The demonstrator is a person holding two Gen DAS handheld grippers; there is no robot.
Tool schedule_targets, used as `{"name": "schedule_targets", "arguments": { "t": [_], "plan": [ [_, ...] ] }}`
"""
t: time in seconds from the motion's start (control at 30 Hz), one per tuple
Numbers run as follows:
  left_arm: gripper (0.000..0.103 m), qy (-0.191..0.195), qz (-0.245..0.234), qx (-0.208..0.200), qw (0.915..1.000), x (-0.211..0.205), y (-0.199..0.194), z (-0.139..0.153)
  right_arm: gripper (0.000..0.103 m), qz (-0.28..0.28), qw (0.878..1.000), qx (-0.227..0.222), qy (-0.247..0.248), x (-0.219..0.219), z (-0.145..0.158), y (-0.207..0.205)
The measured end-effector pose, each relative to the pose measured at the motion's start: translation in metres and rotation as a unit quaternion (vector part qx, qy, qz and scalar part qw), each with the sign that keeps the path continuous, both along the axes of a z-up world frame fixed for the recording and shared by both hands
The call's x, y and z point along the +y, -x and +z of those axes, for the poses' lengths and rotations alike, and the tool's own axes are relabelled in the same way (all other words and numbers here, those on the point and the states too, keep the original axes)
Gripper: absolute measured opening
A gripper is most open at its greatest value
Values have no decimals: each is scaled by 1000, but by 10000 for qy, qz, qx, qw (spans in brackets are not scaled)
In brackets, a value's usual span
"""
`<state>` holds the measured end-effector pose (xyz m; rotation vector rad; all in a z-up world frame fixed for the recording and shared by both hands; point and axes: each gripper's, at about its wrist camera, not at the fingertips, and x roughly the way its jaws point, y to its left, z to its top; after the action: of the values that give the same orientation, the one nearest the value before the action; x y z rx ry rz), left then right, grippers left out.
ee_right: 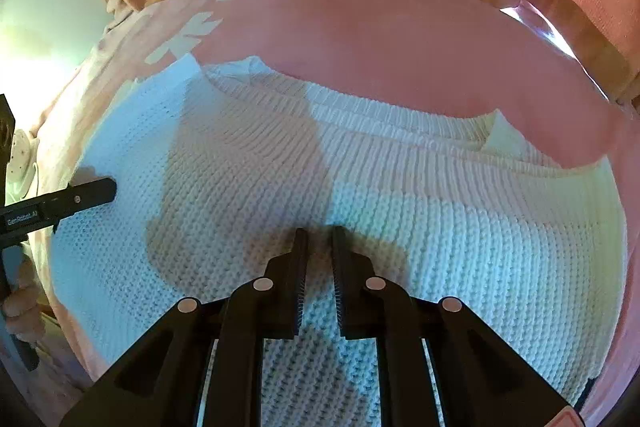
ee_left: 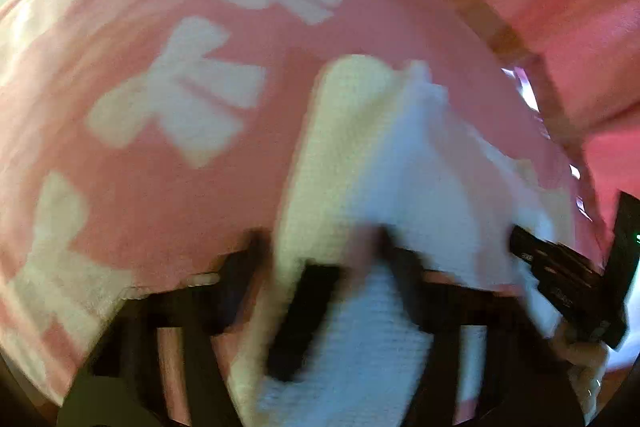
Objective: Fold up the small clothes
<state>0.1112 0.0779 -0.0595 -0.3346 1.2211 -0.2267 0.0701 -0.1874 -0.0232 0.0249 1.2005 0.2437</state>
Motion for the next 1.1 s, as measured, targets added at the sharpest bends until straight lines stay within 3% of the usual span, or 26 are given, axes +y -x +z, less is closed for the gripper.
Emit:
{"name": "schedule_targets", "arguments": {
  "t": [0.07, 0.3, 0.5, 0.67, 0.83, 0.97, 1.1],
  "plan": [
    [22, 77, 20, -114, 9999, -4, 3, 15, 10, 6, 10000, 21, 8, 0, 1, -3],
    [20, 936, -405, -918, 9905, -38, 32, 98, 10, 50, 10000, 57, 14, 3, 5, -9],
    [20, 1105, -859, -1057, 9845, -87, 41, 126, 10, 51, 10000, 54, -59, 2, 3, -10],
    [20, 1091, -1060, -990, 9834, -124, 37, 131, 10, 50, 9995, 126, -282, -3, 1, -13],
    [22, 718, -1038, -1039, 9865, -155, 33, 123, 10, -308, 9929, 397, -1079, -42, 9, -9],
    [26, 362, -1259, -922, 9871, -178, 28, 103, 13, -587, 9941, 233, -876, -76, 21, 9],
    [26, 144, -1658, -841, 9825, -208, 38, 77, 24, -914, 9940, 155, -585, -108, 22, 28]
  ]
}}
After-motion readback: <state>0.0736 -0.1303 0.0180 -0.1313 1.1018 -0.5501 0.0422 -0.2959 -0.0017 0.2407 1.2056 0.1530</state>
